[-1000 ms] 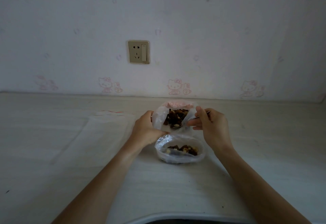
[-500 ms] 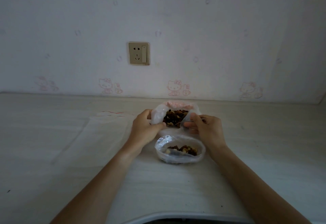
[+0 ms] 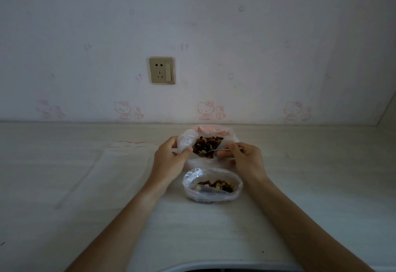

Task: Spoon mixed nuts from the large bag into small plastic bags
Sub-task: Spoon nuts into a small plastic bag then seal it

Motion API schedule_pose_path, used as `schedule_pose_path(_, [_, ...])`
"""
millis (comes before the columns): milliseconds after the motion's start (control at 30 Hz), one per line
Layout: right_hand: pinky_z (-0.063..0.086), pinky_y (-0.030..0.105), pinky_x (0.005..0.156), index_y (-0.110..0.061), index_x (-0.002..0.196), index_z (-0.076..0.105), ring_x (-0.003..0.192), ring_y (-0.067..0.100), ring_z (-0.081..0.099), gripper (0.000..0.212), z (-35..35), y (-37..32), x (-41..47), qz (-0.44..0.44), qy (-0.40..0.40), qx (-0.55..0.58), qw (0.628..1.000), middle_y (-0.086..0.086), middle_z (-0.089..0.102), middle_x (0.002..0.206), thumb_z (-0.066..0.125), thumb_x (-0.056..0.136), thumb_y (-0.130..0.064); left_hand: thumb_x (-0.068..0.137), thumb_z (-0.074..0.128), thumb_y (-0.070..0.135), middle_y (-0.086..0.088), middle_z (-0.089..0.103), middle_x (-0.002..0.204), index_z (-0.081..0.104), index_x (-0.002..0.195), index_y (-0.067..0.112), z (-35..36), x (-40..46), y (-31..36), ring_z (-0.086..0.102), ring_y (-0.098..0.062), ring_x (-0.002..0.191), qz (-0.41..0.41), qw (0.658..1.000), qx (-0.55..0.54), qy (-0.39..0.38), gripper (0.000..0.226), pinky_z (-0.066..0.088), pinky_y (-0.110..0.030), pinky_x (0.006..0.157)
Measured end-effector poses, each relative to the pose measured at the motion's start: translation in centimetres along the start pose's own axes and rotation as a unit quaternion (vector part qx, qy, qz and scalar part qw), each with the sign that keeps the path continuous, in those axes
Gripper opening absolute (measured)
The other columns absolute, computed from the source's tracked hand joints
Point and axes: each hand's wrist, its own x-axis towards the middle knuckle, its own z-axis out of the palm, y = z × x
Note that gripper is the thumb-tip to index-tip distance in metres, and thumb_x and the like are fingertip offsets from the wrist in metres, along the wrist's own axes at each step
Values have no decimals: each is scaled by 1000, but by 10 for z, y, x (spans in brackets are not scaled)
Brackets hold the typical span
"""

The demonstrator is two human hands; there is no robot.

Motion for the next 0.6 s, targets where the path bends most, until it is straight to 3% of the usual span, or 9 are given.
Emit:
schedule_pose_path(133, [62,41,75,-9,89,74,79,30,77,31,-4,-2,0,14,18,29,999,7,80,78,53,108,-22,93,74,26,12,73,96,71,102,31,0,1,-1,71,-16,88,6,1000,4,5,11,57,-35,82])
schedule_pose_path(600, [59,30,64,-12,93,72,74,22,76,32,-11,-7,-4,-56,41,24,997,4,79,76,50,109,-28,92,74,41,18,70,97,68,105,35,-6,1,-2,67,-2,79,21,998,50,18,15,51,-22,69])
